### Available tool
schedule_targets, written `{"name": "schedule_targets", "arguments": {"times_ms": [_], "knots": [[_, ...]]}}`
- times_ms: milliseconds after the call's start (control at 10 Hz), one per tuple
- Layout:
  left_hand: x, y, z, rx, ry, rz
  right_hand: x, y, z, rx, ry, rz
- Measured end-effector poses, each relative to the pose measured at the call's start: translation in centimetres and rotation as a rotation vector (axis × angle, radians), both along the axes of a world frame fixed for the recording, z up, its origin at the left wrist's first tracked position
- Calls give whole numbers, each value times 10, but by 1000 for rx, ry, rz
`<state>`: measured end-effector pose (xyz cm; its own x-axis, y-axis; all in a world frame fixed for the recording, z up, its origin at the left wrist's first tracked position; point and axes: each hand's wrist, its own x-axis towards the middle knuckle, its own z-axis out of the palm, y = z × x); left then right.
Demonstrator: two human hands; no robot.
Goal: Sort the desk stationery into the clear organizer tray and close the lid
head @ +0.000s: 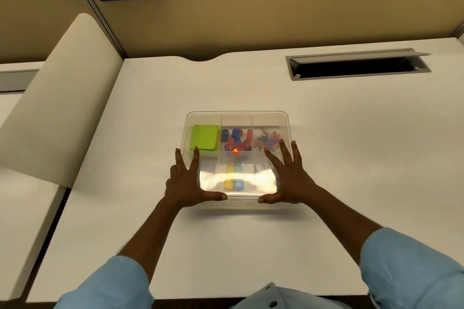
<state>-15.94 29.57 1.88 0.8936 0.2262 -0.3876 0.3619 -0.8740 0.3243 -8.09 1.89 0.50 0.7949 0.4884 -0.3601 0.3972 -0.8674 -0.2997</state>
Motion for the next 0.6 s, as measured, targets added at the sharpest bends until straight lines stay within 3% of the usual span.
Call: {"name": "schedule_targets", "arguments": {"times_ms": [400, 500, 600], "knots": [[0, -7, 16, 31, 92, 55, -5, -11, 0, 261, -22, -58], [6, -21, 26, 77, 13, 81, -3, -18, 4, 388, -101, -198], [15, -32, 28, 52, -93, 86, 1, -30, 3, 345, -165, -275]]}}
